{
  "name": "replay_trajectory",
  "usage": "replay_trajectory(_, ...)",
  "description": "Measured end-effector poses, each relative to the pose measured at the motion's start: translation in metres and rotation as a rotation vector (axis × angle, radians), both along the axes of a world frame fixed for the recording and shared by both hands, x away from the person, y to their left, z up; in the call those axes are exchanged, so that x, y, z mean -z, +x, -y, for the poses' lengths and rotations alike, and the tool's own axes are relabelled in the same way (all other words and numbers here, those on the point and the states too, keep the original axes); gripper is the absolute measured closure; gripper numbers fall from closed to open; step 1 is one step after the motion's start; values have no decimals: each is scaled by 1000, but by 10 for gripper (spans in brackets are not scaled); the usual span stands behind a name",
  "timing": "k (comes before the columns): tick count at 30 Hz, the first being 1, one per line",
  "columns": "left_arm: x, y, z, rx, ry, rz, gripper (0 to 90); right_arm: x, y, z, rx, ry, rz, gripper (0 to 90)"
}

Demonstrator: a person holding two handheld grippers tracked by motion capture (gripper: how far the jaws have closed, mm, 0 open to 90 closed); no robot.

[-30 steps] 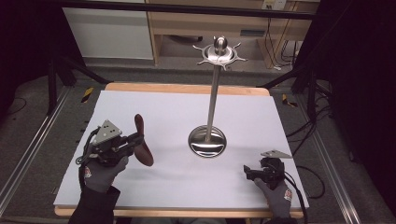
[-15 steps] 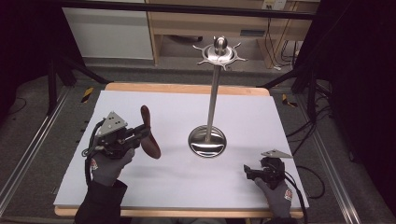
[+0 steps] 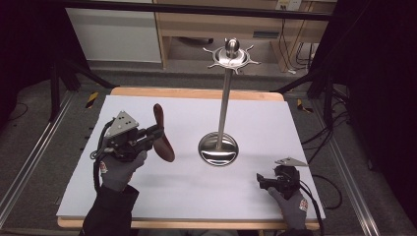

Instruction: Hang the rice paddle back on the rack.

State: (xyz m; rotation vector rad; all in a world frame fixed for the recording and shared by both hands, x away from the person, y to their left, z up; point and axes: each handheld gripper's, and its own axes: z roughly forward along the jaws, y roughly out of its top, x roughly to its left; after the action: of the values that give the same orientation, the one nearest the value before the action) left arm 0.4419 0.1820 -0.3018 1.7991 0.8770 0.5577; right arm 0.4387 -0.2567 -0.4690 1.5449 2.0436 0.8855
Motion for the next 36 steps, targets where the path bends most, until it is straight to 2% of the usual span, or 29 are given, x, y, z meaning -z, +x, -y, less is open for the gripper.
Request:
replay_trajectory(14,-16,10,18,31,7,10,787,0,0,0,3,9,-3,100)
replay_trajectory(36,-43,14,40,74,28,51,786,0,1,0,-2,6,2,100)
